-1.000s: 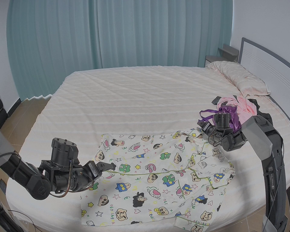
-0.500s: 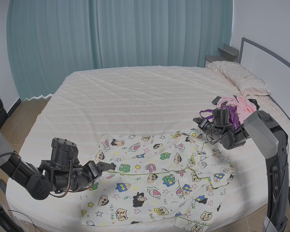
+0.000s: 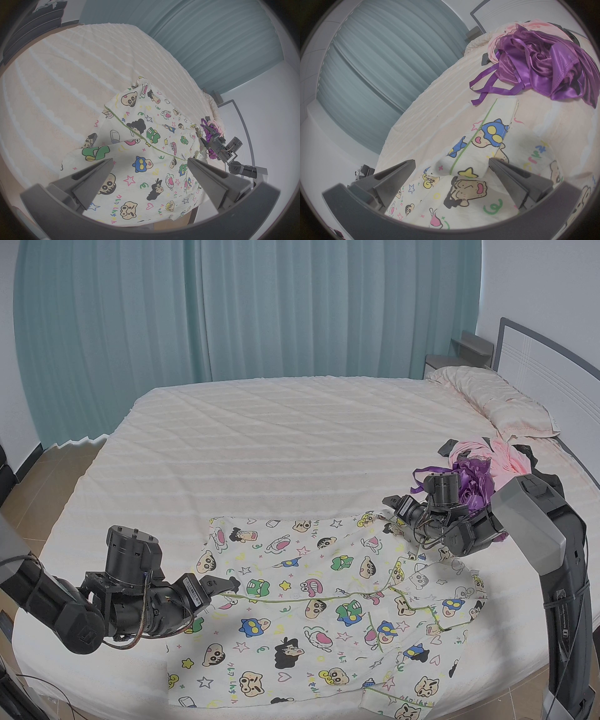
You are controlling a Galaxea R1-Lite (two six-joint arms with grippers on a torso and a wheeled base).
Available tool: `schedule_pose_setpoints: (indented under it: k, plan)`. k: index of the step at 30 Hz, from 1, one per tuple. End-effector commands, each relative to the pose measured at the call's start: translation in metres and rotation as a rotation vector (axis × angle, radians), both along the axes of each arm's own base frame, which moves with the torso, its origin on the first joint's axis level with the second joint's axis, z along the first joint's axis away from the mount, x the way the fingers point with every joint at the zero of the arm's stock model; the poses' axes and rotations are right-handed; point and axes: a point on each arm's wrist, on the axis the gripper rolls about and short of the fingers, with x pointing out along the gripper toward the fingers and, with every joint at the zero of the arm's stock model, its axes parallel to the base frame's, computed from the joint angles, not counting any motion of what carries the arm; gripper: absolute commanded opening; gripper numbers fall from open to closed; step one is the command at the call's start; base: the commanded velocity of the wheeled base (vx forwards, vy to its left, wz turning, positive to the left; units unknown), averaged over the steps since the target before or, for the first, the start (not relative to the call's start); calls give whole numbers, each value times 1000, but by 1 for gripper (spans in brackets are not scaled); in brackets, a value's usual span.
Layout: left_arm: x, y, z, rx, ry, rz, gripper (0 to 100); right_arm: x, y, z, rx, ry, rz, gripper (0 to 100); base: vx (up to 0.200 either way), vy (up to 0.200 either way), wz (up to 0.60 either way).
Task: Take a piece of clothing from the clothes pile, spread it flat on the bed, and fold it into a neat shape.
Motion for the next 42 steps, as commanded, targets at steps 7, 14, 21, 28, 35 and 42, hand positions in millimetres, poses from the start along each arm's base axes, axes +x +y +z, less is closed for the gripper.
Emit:
schedule_pose_setpoints:
  k: [7, 14, 21, 28, 35, 42]
  plan:
    - [0, 0, -1, 0, 1, 0, 100, -7, -1, -5, -8, 31, 0, 100, 0, 0, 0]
    - [0, 0, -1, 1, 4, -2, 100, 2, 4, -9, 2, 3, 5, 100, 0, 0, 0]
    - [0, 0, -2, 0, 9, 1, 100, 39, 13, 56, 268, -279, -58, 100, 0, 0, 0]
    - [1, 0, -5, 3, 17, 1, 100, 49, 6, 71, 254, -326, -66, 100, 0, 0, 0]
    - [0, 0, -5, -4, -2, 2, 100, 58, 2, 27, 143, -243, -112, 100, 0, 0, 0]
    - [1, 0, -3, -11, -22, 6, 100, 40, -9, 39, 80, -192, -112, 100, 0, 0, 0]
